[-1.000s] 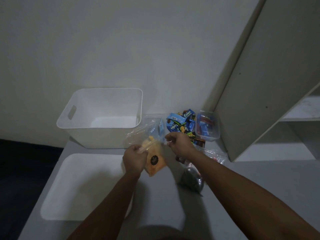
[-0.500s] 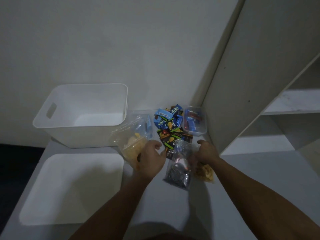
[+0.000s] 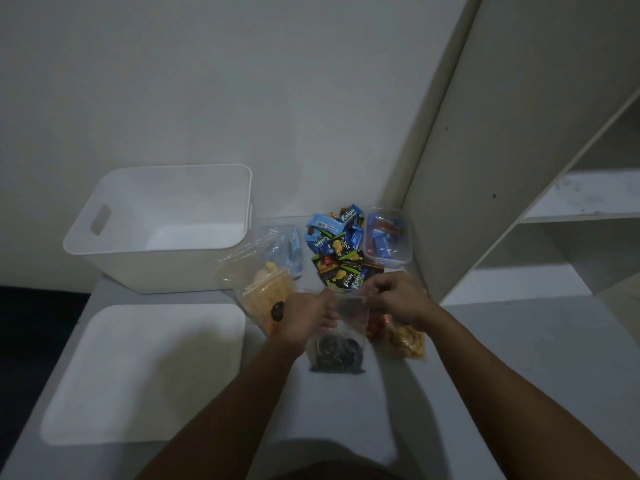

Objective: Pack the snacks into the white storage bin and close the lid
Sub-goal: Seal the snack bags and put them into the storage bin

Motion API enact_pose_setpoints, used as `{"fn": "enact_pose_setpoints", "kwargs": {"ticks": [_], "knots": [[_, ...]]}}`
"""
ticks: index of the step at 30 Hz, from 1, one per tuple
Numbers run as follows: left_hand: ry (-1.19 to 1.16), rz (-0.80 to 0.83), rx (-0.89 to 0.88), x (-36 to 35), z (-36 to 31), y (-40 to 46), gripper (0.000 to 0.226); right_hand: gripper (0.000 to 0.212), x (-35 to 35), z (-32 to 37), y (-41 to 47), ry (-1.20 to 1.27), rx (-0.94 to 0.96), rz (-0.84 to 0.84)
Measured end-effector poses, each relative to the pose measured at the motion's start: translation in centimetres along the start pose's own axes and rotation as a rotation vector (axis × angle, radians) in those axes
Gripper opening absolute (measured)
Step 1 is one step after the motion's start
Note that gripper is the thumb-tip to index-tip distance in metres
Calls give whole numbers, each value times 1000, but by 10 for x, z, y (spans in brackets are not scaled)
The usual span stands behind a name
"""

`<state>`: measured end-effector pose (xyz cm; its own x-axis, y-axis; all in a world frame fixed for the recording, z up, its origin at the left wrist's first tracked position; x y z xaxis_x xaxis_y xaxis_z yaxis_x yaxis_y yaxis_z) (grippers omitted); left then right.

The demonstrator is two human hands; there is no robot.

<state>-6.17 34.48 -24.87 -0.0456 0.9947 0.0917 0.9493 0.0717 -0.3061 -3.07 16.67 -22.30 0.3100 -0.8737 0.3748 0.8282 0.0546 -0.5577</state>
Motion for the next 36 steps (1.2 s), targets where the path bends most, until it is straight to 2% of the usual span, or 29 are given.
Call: {"fn": "enact_pose_setpoints", "kwargs": {"ticks": [3,7,11,15,17,19,22,25,27,30,32,36], "knots": [[-91,-37,41,7,-3,-2,22,28,-8,3,-3,-2,32,55],[-71,-61,7,12,-7,-8,17,19,-18,7,-11,-23,22,95],[35,-36,-69,15,-7,-12,18,7,-24,15,-16,-89,91,-1],[192,-48,-137,21,-7,-14,18,24,-25,24,-19,-155,156,-186],[255,-61,-159,24,-11,-17,22,23,-26,29,-23,-180,209,-249],[293,-107,-199,29,-15,-20,28,17,-28,34,-25,-200,218,-223],[331,-240,-286,46,-21,-25,21,14,-28,40,-30,-217,200,-139],[304,-151,-421,49,-30,-21,43,15,-25,42,-32,-208,198,-83],[303,-92,-471,47,-36,-18,27,17,-23,42,-33,-200,194,-58],[321,-107,-515,49,-44,-16,5,24,-22,44,-34,-192,197,-39],[322,-108,-522,50,-48,-15,6,25,-21,45,-35,-181,202,-36],[344,-115,-522,50,-52,-14,20,12,-22,50,-41,-204,261,-46]]}}
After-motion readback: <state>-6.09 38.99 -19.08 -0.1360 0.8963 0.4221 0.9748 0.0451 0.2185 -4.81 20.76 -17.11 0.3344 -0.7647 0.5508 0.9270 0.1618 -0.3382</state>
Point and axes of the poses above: each hand's wrist, its own y-axis towards the middle knuckle, its own x-axis out of the back of the hand, z = x × y, the point moved 5 cm from there along y, towards the middle knuckle, and after that the axes turned 15 degrees about -x, right-handed, at the moved point
